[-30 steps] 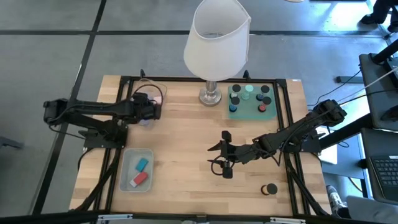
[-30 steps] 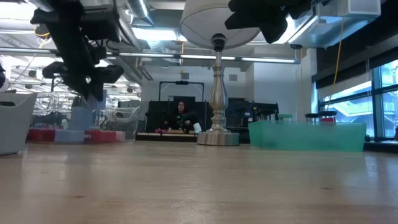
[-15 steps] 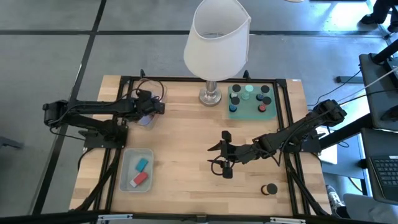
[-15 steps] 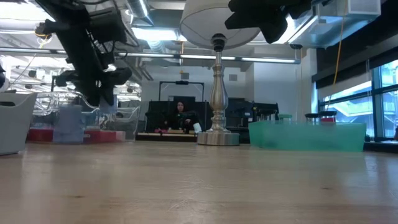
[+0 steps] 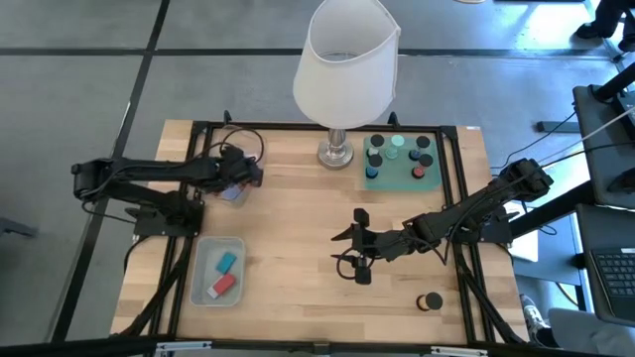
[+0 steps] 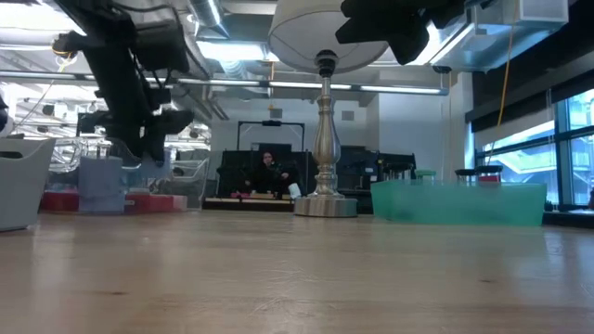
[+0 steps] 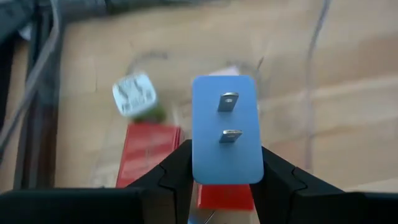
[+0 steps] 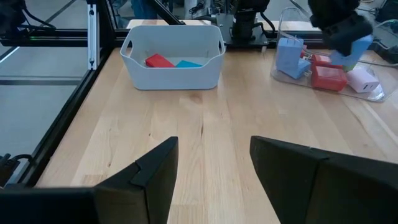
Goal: Pick & Place Office items
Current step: Put the light blue charger adapter into the transparent bin
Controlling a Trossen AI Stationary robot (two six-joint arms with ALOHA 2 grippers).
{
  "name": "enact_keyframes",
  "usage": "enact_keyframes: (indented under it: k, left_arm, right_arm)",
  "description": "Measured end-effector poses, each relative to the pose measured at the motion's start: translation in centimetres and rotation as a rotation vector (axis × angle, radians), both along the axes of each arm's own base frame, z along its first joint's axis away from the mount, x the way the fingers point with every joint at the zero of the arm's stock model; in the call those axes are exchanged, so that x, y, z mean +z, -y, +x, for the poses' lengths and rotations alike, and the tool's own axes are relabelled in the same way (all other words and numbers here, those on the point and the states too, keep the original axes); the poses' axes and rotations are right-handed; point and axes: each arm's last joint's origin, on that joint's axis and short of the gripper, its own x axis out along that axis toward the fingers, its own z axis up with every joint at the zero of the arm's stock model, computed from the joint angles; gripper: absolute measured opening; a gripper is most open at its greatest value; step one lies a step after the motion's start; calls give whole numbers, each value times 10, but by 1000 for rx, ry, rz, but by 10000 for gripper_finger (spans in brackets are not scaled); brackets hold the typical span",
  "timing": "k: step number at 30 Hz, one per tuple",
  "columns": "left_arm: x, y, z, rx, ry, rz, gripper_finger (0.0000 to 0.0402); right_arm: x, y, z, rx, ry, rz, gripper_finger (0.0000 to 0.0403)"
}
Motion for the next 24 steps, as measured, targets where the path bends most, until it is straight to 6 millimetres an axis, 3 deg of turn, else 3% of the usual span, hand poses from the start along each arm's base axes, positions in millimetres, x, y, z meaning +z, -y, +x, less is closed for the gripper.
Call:
enact_keyframes:
  k: [10,16,24]
  left_arm:
    - [-21,-10,6,24,-103,-76,123]
    - [-18,-9,3,16,-94,-93,153]
    - [0,-6,-4,-20,-14,-51,194]
  right_arm:
    - [0,0,0,0,0,0,204]
    - [0,0,0,-1,0,0,204]
    - [1,1,1,-11,7,17,204]
